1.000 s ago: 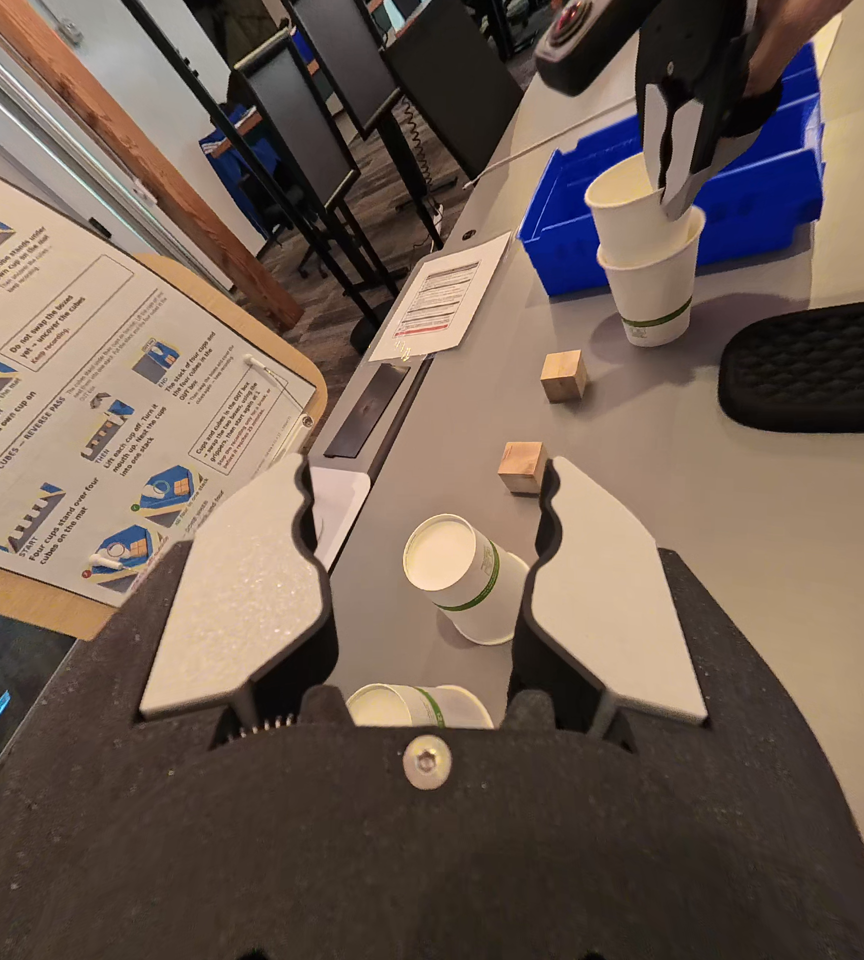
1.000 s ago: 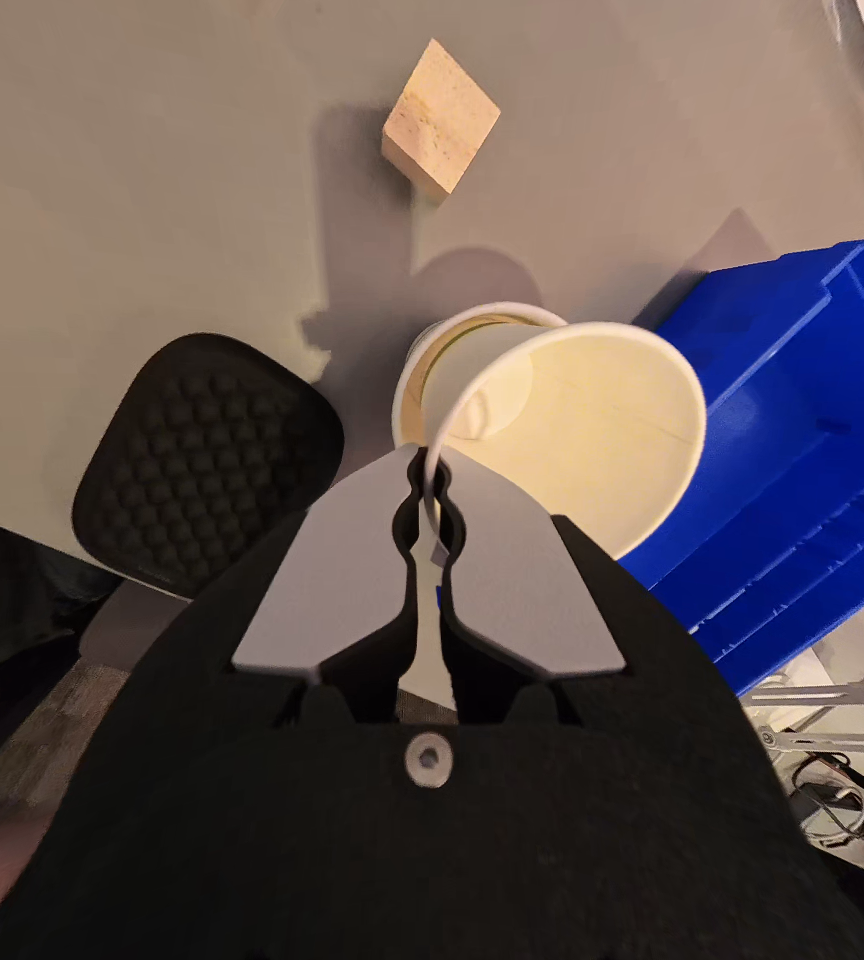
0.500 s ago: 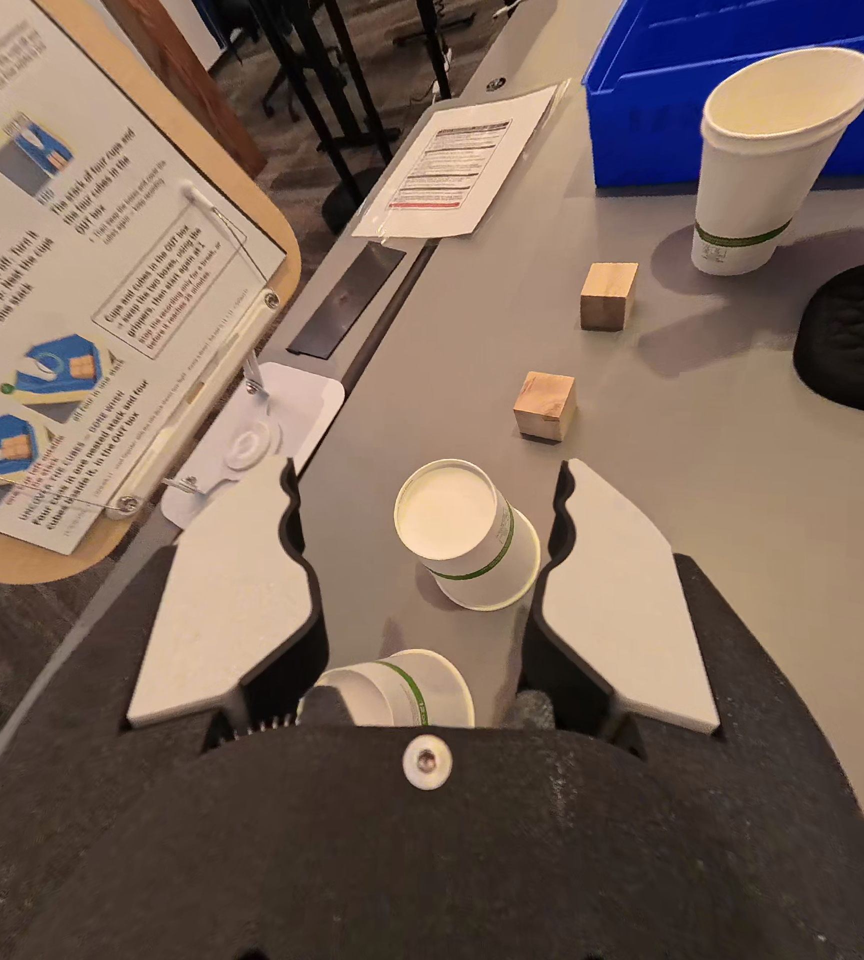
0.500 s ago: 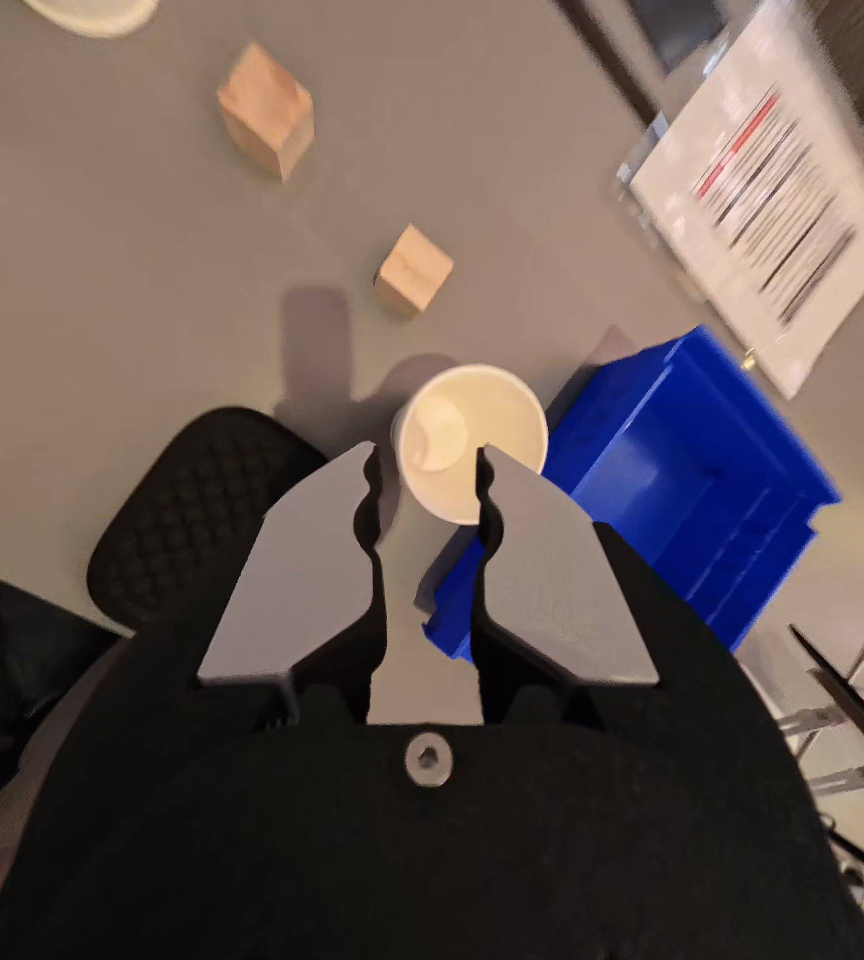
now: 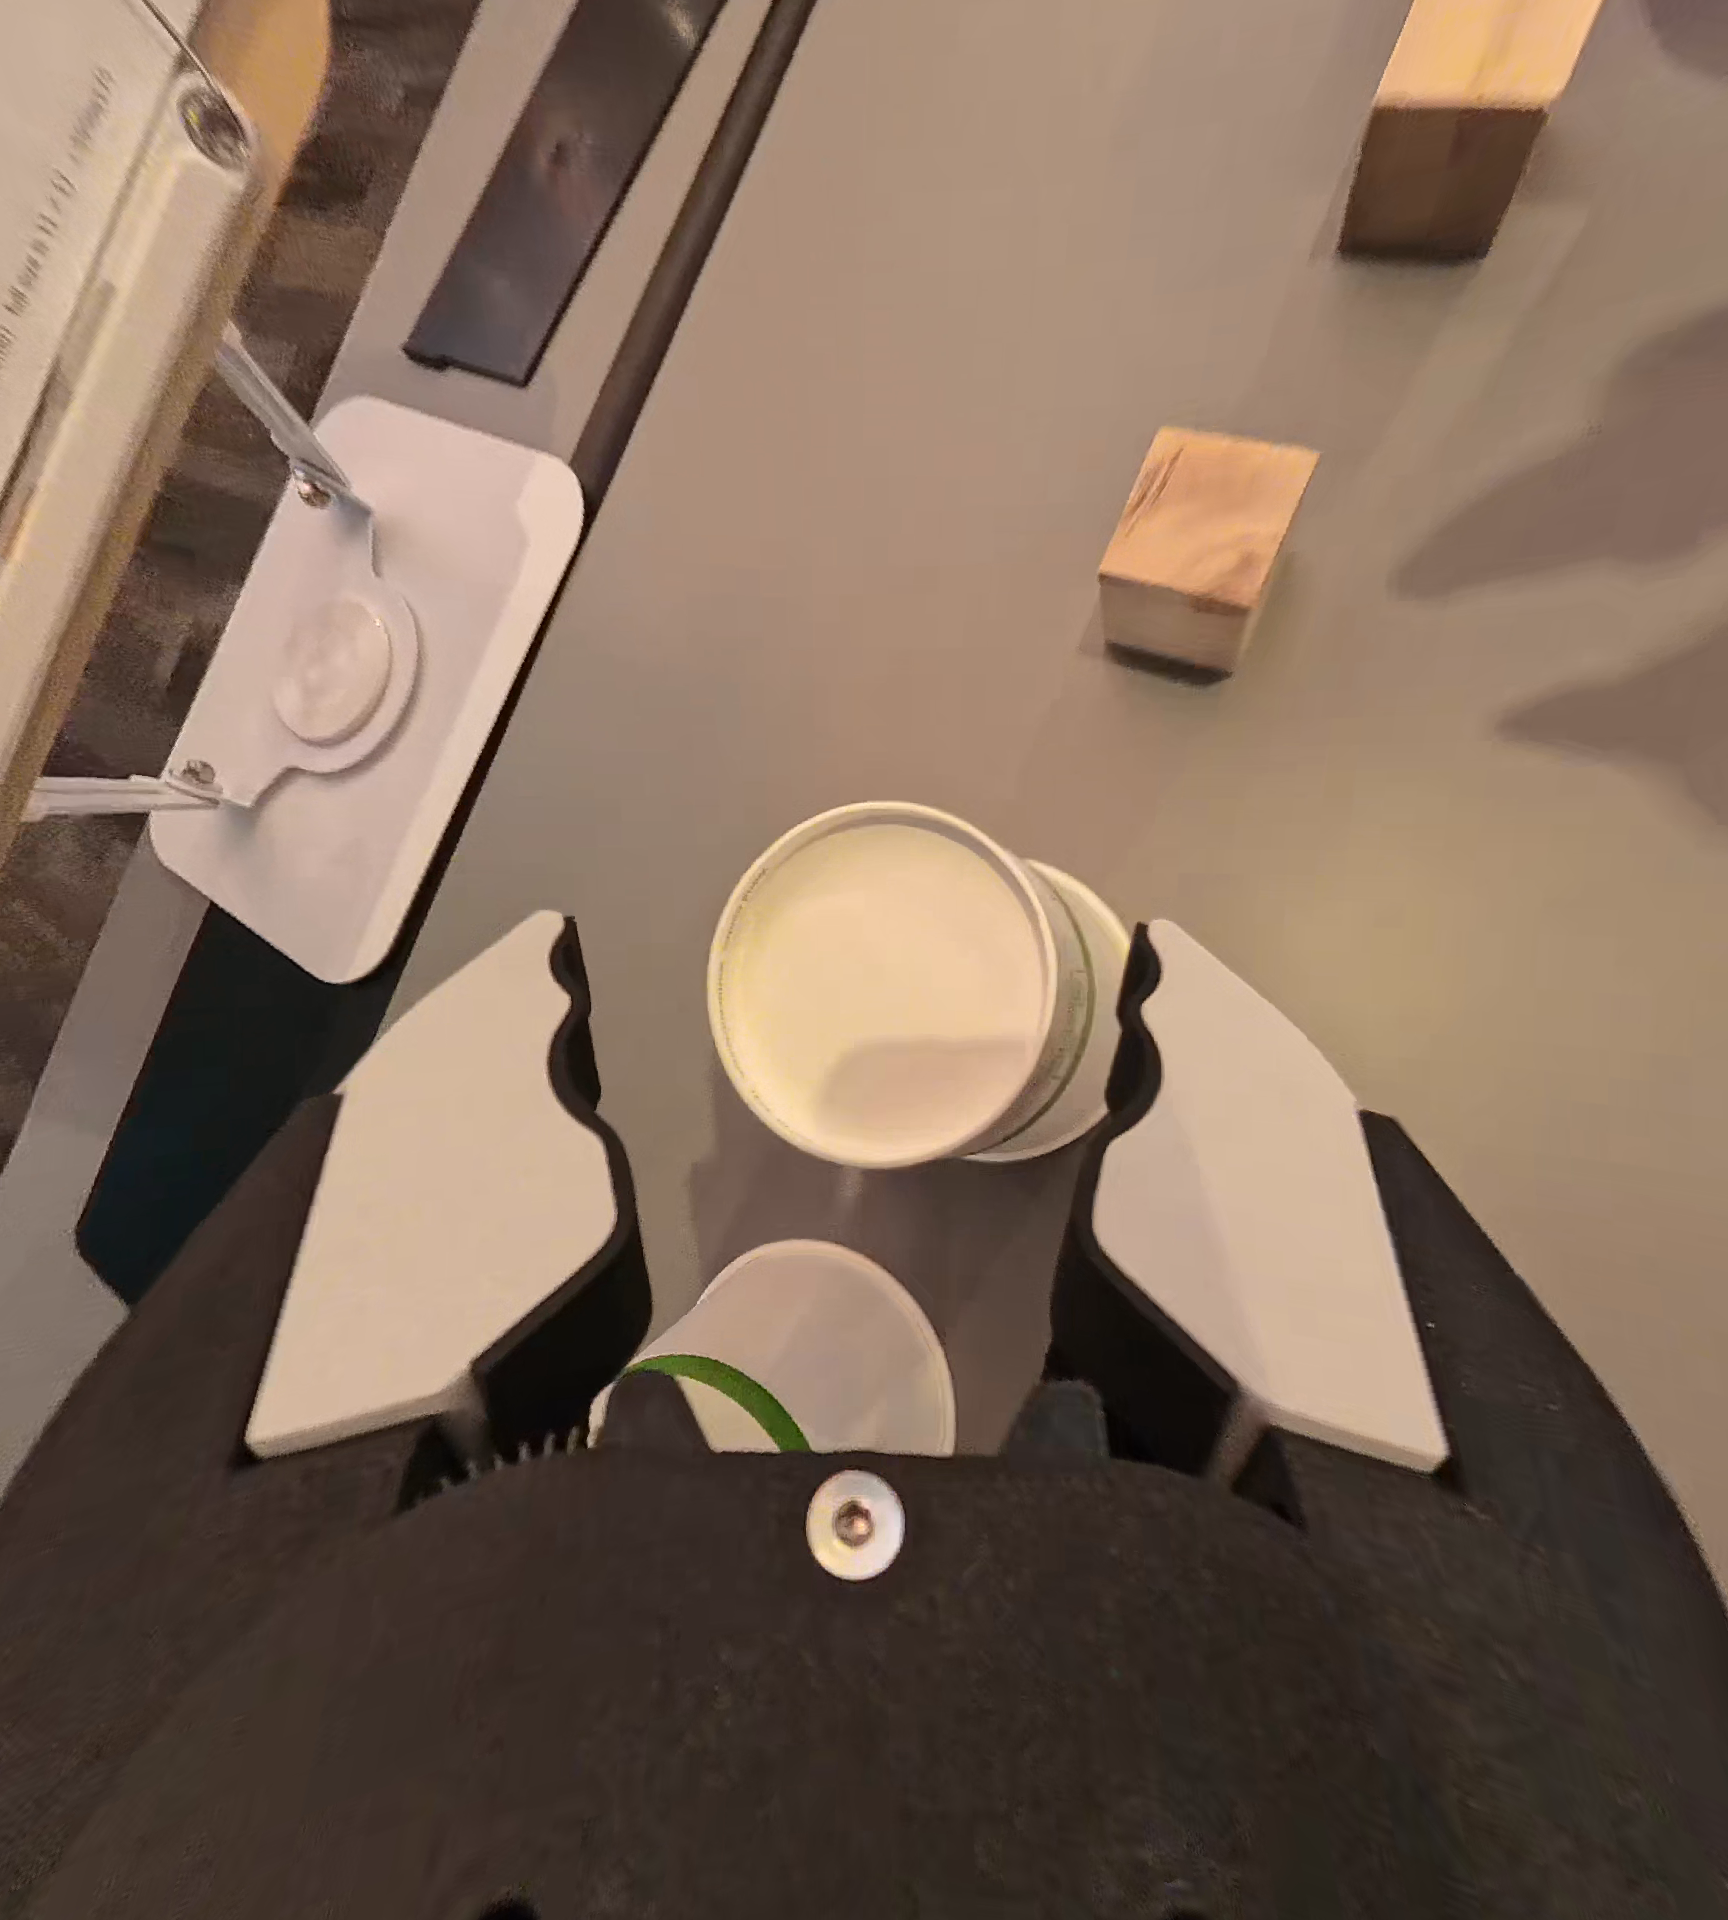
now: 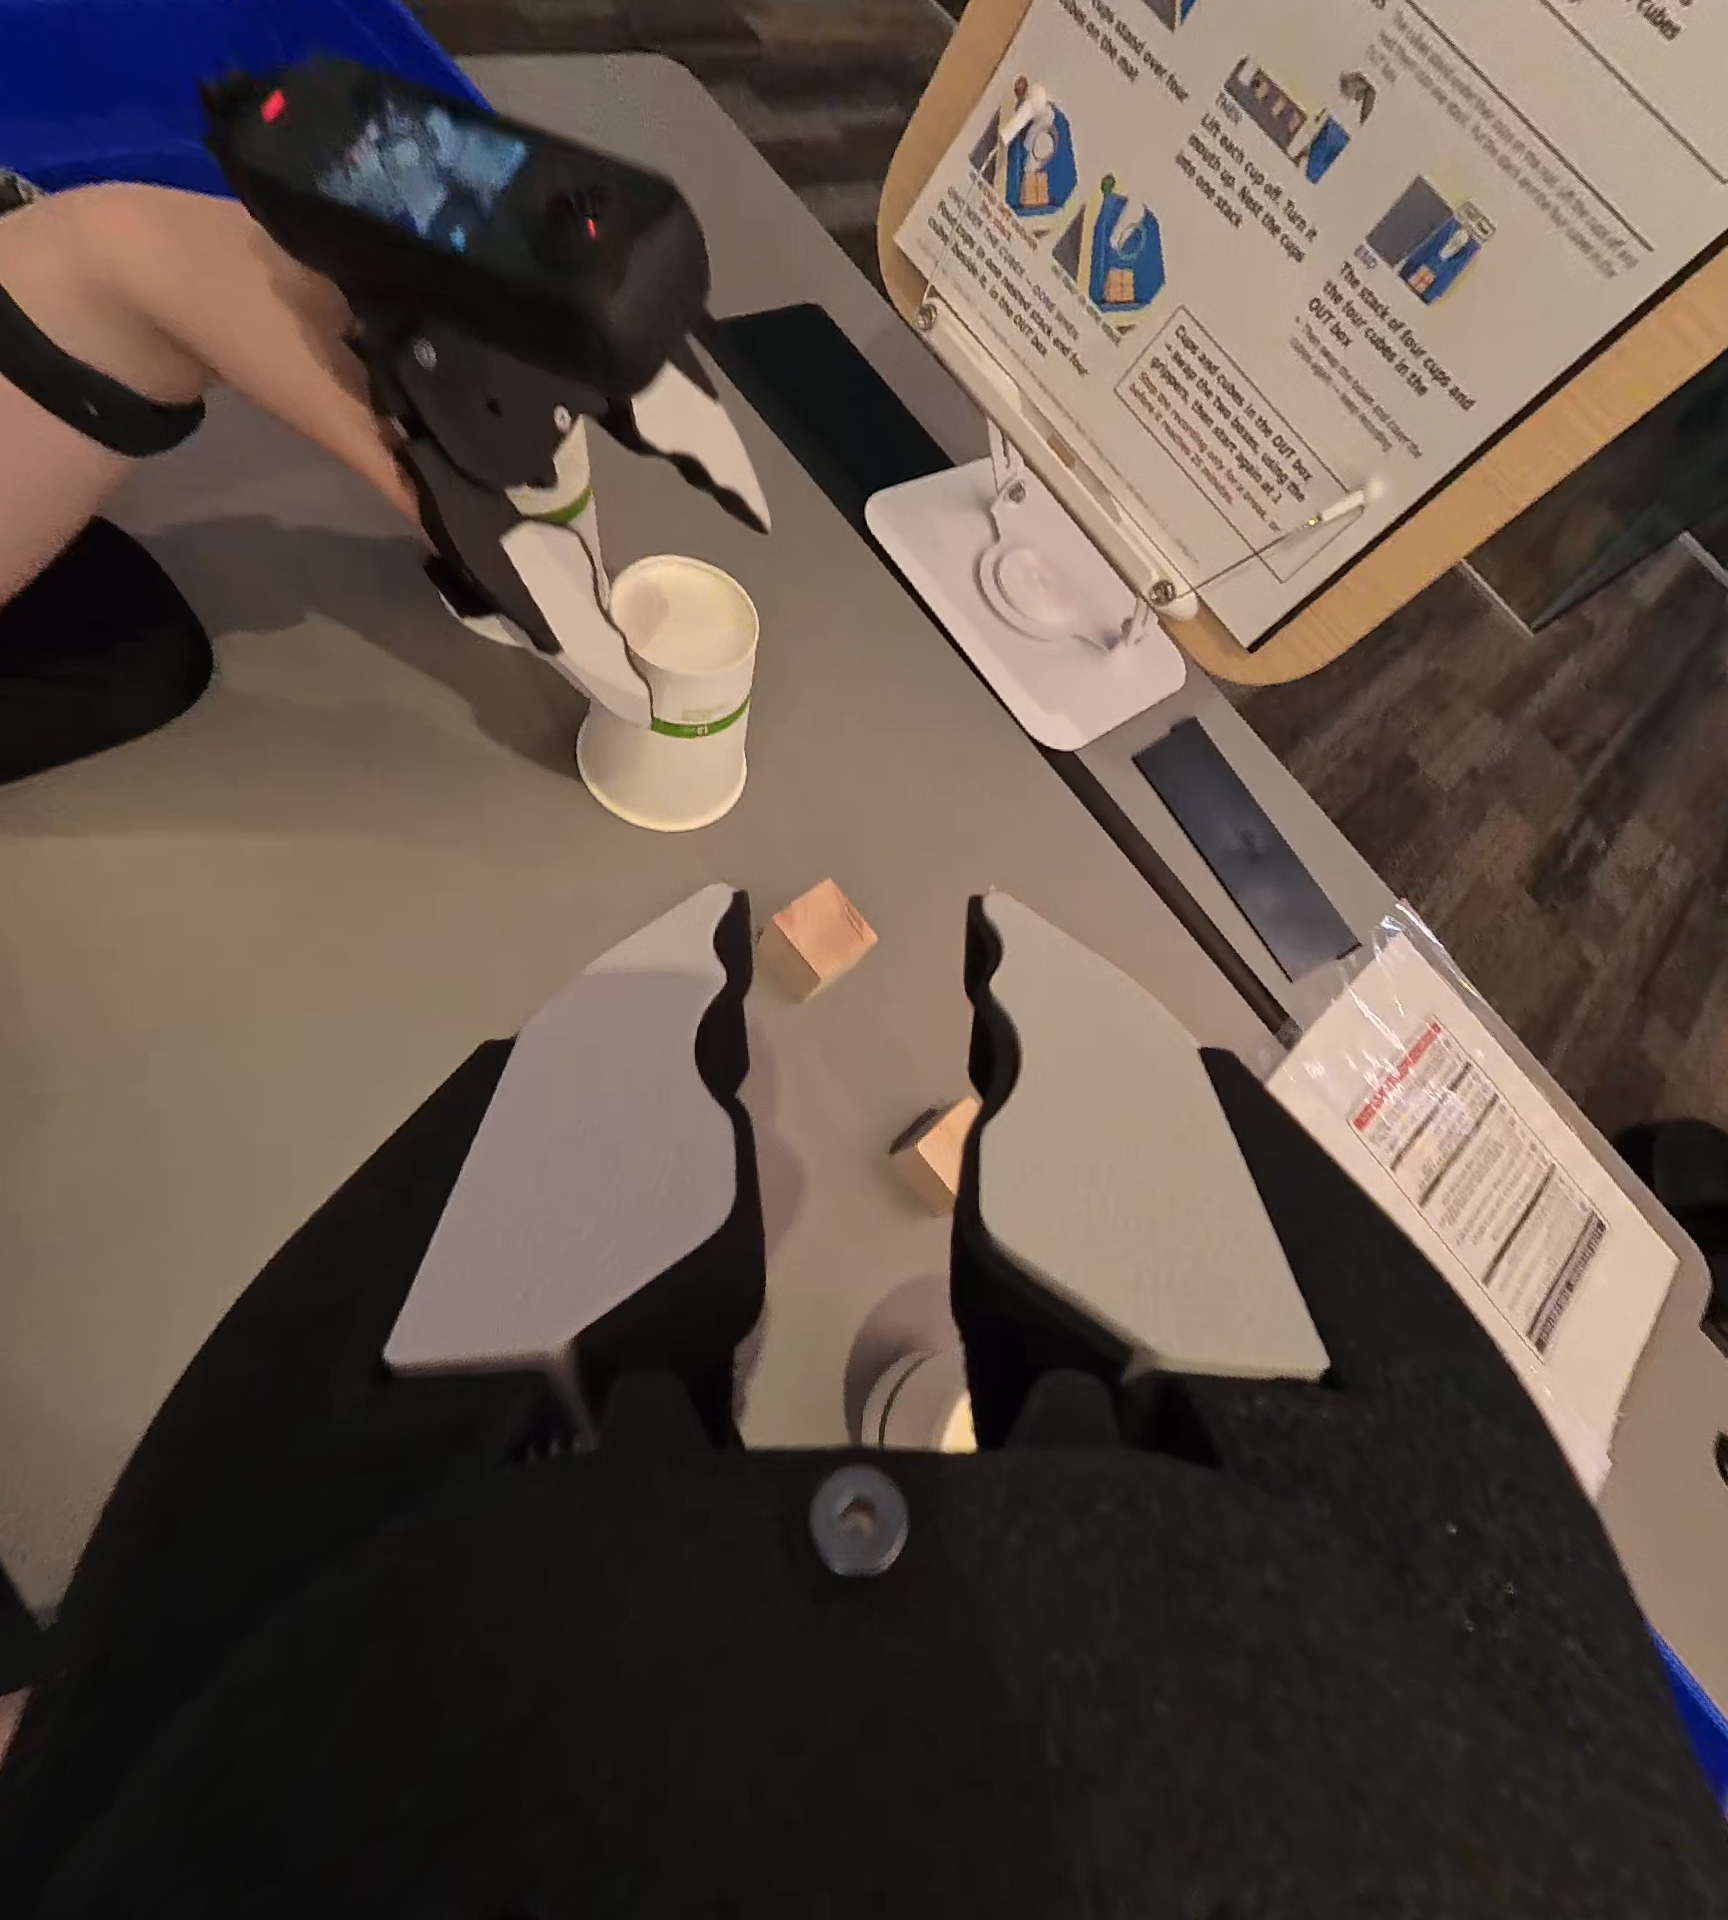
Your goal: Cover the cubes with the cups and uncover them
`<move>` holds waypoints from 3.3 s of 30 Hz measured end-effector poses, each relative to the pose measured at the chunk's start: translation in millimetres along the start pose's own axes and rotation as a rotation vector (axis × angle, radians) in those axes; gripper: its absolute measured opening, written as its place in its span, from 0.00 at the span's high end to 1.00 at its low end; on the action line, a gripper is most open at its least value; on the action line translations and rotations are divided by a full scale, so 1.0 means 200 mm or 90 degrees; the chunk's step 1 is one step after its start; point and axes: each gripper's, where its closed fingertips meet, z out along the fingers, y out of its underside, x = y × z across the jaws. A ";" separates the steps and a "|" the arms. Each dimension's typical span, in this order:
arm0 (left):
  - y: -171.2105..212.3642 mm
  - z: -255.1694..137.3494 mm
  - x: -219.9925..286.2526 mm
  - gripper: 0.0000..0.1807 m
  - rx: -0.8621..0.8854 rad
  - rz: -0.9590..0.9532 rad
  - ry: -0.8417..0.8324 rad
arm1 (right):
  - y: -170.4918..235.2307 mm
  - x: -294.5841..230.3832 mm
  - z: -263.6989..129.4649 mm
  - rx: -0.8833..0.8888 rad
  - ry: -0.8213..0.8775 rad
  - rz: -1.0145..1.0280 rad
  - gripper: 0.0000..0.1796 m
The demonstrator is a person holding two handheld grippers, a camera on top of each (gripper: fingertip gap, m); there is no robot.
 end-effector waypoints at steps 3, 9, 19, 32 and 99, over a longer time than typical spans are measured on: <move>0.04 0.05 0.01 0.47 -0.044 0.018 -0.011 | 0.03 0.00 0.05 0.001 -0.020 0.000 0.79; 0.07 0.12 0.04 0.49 -0.069 0.007 0.012 | 0.13 0.04 0.07 -0.023 -0.023 0.013 0.78; 0.08 0.14 0.02 0.50 -0.071 -0.023 0.016 | 0.18 0.09 0.04 -0.019 -0.022 0.030 0.78; 0.05 0.13 0.02 0.49 -0.020 -0.091 0.079 | 0.20 0.07 0.05 -0.036 -0.024 0.018 0.78; -0.41 -0.80 -0.08 0.49 0.360 -0.057 -0.091 | -0.36 -0.38 0.65 0.318 -0.728 0.511 0.78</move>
